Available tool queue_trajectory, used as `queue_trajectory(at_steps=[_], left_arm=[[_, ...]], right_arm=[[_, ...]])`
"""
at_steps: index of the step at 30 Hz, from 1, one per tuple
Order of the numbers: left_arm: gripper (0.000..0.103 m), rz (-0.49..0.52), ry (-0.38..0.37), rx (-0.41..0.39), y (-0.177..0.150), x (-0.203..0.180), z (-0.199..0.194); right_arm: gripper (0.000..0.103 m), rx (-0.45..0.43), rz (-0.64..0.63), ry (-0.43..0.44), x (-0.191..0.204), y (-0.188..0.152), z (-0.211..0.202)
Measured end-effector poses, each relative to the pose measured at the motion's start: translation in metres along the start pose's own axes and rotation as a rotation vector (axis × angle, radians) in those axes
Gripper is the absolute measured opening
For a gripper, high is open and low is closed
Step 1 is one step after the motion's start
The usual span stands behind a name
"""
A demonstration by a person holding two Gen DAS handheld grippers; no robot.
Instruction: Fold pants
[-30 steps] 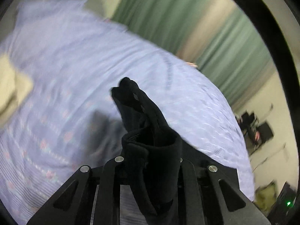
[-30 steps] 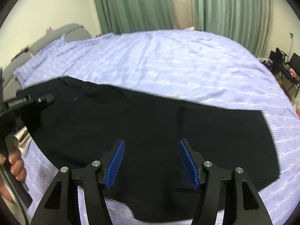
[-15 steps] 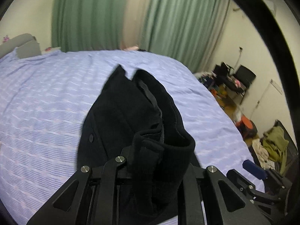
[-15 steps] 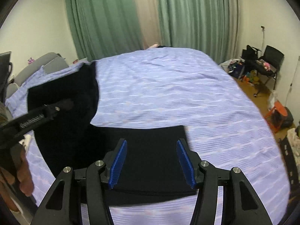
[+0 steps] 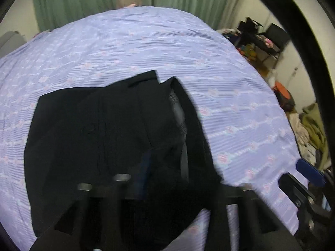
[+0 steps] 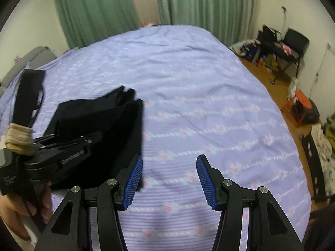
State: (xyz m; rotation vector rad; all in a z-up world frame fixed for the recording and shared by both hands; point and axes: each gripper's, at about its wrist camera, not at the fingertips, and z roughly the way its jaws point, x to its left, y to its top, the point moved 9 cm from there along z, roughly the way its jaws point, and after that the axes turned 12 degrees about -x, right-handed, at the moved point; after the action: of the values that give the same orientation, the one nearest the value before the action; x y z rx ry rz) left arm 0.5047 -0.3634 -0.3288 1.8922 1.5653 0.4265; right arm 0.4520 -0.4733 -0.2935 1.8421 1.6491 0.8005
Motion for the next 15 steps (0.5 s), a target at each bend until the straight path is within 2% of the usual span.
queue_trajectory(at_steps=[1,2,4,6,9,12,15], left_arm=[[0.077,-0.004,-0.021,-0.013,-0.005,0.0,-0.012],[0.08,0.0,-0.044,-0.046,-0.001,-0.003,-0.024],[0.094,0.028,-0.041,-0.105,0.004,-0.001,-0.054],[0.095,0.06,-0.009,-0.175,0.006,0.004,-0.081],[0.095,0.068,0.047,-0.192,0.006,0.033,-0.093],[0.095,0.093,0.125,-0.174,-0.005,0.07,-0.085],[0.094,0.078,0.167,-0.165,-0.016,0.106,-0.071]], right_arm=[[0.055,0.003,0.012,-0.001,-0.003,-0.001,0.0],[0.055,0.001,0.034,0.005,-0.01,0.0,-0.002],[0.055,-0.009,0.048,0.0,-0.014,0.002,-0.006],[0.055,-0.024,0.058,0.015,-0.014,0.006,-0.009],[0.055,-0.036,0.079,0.109,0.004,0.013,-0.002],[0.055,-0.036,0.099,0.208,0.033,0.015,0.017],[0.054,-0.018,0.1,0.263,0.057,0.01,0.045]])
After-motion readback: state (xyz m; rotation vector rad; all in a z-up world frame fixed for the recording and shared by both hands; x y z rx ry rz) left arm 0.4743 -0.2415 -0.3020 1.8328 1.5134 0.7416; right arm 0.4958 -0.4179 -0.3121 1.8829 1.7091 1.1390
